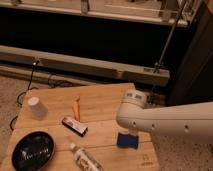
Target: Place the eraser on the white sponge
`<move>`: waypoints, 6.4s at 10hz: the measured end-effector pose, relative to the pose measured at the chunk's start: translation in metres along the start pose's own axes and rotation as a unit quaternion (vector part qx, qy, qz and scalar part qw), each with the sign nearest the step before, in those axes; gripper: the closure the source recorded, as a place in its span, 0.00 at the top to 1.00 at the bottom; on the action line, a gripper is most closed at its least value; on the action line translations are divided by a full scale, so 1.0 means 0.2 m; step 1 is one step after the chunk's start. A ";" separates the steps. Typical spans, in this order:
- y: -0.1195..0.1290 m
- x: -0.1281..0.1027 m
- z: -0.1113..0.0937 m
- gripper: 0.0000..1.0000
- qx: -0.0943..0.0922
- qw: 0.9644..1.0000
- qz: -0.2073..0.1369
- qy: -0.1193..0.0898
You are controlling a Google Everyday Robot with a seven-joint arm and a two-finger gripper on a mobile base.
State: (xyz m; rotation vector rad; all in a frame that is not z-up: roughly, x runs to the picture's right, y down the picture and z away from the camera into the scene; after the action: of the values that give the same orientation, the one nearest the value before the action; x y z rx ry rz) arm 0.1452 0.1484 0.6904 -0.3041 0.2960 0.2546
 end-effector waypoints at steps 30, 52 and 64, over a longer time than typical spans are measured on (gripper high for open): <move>0.29 -1.24 -0.25 0.72 -0.066 0.965 -0.119 -0.223; 0.33 -1.32 0.20 0.00 -0.088 0.984 -0.007 -0.158; 0.09 0.04 0.52 0.00 -0.111 0.971 -0.018 -0.210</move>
State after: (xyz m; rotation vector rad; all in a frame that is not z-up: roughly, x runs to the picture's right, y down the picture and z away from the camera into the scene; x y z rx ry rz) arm 0.1723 0.2007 0.7773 -0.4673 -0.1582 0.3095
